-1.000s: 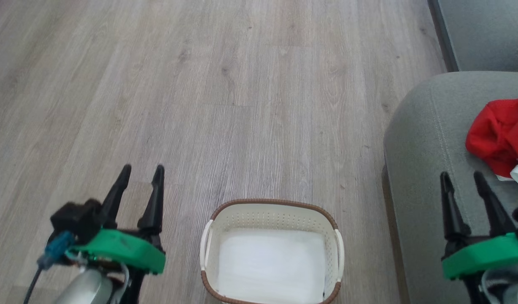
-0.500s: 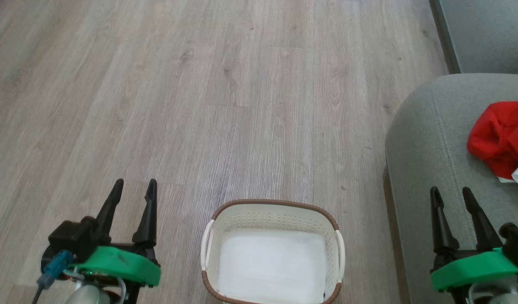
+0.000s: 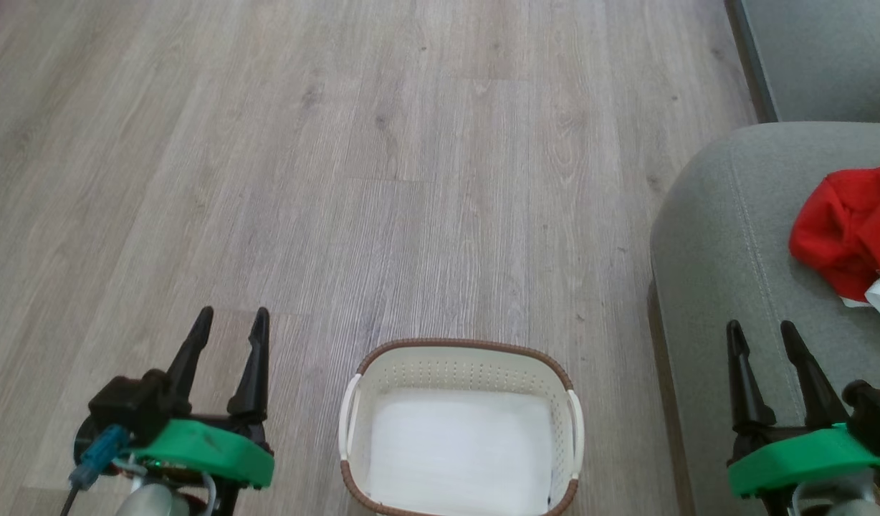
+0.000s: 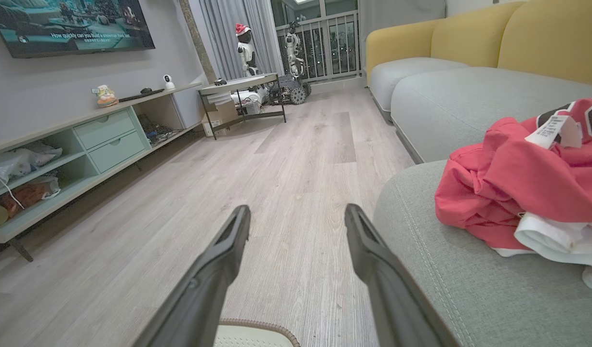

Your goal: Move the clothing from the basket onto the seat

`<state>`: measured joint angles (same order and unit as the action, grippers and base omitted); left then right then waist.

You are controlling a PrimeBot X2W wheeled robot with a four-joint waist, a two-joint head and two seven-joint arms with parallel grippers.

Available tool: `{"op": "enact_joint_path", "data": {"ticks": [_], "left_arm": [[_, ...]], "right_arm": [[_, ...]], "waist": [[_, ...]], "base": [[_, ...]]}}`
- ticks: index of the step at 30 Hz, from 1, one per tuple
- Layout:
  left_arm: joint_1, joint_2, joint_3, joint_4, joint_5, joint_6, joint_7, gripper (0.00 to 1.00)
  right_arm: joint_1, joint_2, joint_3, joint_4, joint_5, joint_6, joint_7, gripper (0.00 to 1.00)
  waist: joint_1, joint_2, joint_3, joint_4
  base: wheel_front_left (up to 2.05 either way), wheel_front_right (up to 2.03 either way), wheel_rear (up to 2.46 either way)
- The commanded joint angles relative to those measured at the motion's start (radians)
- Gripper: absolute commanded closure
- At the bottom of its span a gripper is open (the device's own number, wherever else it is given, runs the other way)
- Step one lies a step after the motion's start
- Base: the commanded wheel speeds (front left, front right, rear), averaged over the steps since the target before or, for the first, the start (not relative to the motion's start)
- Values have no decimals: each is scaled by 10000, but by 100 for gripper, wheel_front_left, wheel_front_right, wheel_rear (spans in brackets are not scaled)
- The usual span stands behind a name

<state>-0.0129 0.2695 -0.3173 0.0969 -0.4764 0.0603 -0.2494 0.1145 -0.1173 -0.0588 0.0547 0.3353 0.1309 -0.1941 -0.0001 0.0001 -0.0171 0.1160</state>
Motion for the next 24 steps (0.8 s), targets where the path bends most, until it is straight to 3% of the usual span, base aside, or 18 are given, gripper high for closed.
{"op": "enact_joint_path", "data": {"ticks": [1, 14, 15, 24], "left_arm": [[-434, 29, 497, -250, 149, -109, -124, 0], [-394, -203, 620, 47, 314, -435, -124, 0], [1, -260, 162, 362, 257, -438, 0, 100], [13, -392, 263, 711, -371, -509, 210, 100]], "right_arm": [[-378, -102, 234, -290, -20, -2, -119, 0], [-458, -111, 262, -245, 39, -2, -117, 0], [-19, 0, 37, 61, 4, 0, 0, 100], [-81, 52, 50, 469, 689, 2, 164, 100]], "waist": [[1, -1, -1, -8], [1, -1, 7, -53], [1, -1, 7, -54], [1, -1, 18, -117]], "base": [[0, 0, 0], [0, 0, 0], [0, 0, 0], [0, 0, 0]]}}
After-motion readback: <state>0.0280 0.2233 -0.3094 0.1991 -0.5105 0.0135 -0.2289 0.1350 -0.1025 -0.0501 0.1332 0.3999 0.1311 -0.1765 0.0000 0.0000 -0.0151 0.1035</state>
